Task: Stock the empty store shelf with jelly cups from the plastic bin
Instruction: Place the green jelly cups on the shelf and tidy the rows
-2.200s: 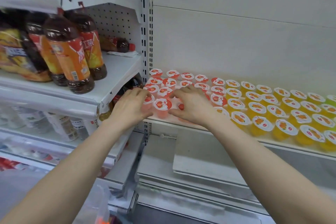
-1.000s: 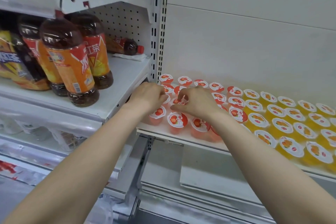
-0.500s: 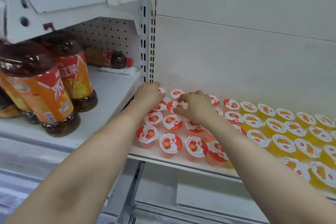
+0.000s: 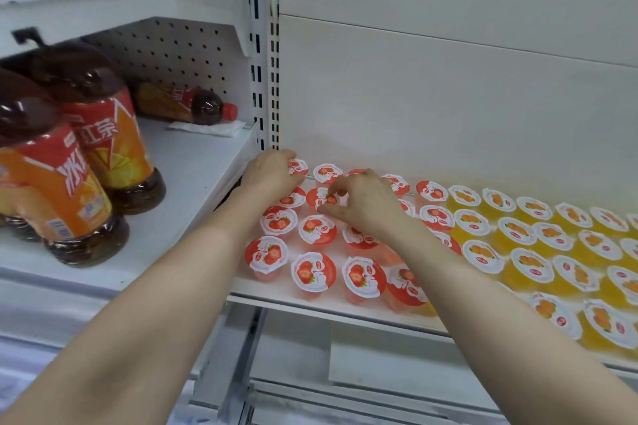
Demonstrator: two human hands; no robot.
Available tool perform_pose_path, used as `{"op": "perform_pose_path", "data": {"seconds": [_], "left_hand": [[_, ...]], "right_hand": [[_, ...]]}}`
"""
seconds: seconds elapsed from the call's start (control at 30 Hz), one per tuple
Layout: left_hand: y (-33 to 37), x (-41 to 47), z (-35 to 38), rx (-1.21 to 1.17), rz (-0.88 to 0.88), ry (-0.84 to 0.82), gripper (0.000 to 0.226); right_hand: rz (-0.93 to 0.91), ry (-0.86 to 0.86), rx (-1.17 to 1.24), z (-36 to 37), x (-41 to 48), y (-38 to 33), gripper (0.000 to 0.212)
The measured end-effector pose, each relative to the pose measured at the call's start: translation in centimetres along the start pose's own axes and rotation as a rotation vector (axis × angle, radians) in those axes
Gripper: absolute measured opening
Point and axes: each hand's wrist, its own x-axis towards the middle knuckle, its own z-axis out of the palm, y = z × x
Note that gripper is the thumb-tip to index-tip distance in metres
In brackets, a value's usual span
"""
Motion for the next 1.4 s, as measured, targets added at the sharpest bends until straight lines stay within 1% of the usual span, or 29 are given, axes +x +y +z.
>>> {"op": "perform_pose_path", "data": {"seconds": [0.07,0.1,0.23,0.47,0.57,0.83,0.97,1.23,1.4], "left_hand": [[-0.2,-0.7,-0.6,-0.004,0.015,0.016,0.044],[-0.3,-1.2,-0.9,0.007,0.023,-0.005,0.043],[-0.1,-2.5,-1.3,0.082,0.087,-0.144,0.044],[0.4,-2.7,-1.6,0.086,0.126,-0.164,0.043],[0.4,-2.6,-1.6,0.091,0.133,-0.145,0.042],[-0.2,-3.4,-1.5,0.078,0.104,-0.118,0.038],[0.1,-4.3,-2.2,0.108,0.113,-0.084,0.039],[3.4,-8.9,-4.1,0.209,0.266,-0.024,0.043],[5.2,-13.0,-4.5,0.257,0.352,0.040,0.043]], "right_hand": [[-0.010,-0.008,0.001,-0.2,0.0,-0.1,0.039],[-0.017,-0.013,-0.002,-0.2,0.0,-0.2,0.037],[-0.022,-0.026,-0.038,-0.4,0.0,-0.7,0.032],[-0.013,-0.039,-0.053,-0.3,0.0,-0.7,0.034],[-0.007,-0.045,-0.030,-0.2,0.1,-0.6,0.034],[-0.009,-0.036,-0.070,-0.1,0.2,-0.2,0.032],[-0.050,-0.028,-0.107,-0.7,-0.4,0.1,0.038],[-0.156,0.025,-0.250,-3.0,-5.0,2.3,0.050],[-0.195,0.002,-0.335,-4.6,-8.4,3.5,0.056]]}}
